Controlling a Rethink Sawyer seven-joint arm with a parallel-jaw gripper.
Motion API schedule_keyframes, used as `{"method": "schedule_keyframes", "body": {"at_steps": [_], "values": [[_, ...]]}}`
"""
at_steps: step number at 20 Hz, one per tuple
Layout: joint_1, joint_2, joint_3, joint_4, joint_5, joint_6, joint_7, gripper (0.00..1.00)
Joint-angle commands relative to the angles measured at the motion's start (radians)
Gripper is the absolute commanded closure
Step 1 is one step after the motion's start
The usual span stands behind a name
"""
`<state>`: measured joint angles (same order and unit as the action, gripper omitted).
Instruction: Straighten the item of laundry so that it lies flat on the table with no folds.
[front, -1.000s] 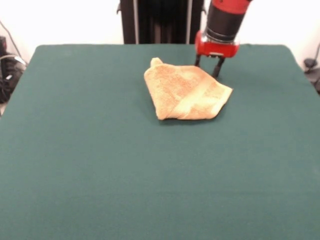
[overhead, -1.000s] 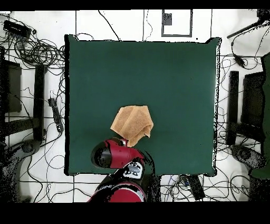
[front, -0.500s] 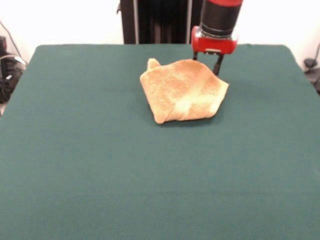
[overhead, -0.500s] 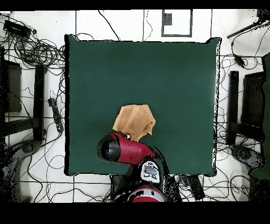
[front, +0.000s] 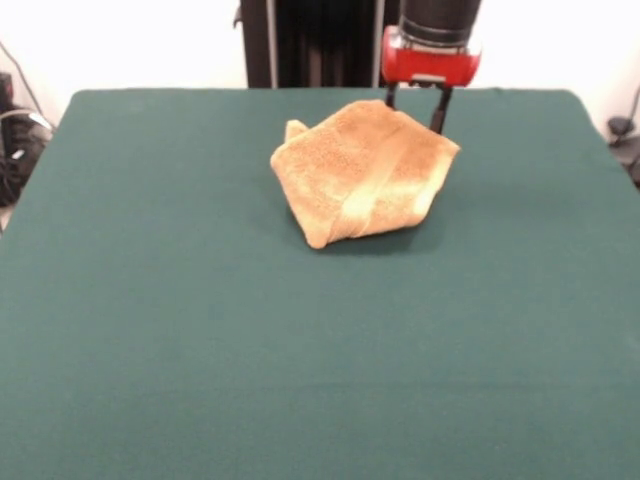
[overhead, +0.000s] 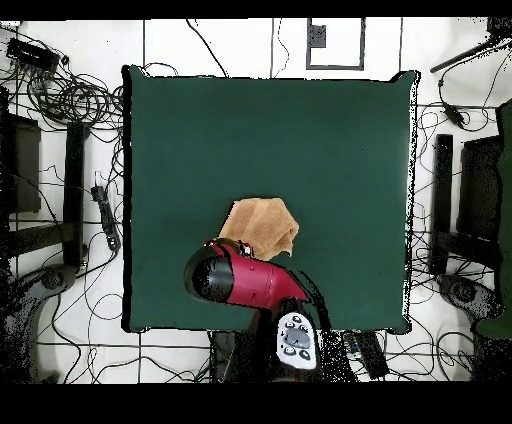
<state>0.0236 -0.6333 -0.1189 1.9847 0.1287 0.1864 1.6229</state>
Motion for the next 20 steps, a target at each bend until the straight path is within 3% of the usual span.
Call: {"method": "schedule_keyframes", "body": {"at_steps": [1,7,13,20], "values": [[-0.003,-0.045,0.131,-0.042,0.034,0.057,0.165,0.0],[-0.035,-0.01,0.161,-0.083,0.028,0.005,0.154,0.0],[-0.015,0.016,0.089,-0.171,-0.023,-0.036,0.113,0.0],[-0.008,-0.011,0.016,-0.24,-0.084,0.059,0.054,0.0]]}}
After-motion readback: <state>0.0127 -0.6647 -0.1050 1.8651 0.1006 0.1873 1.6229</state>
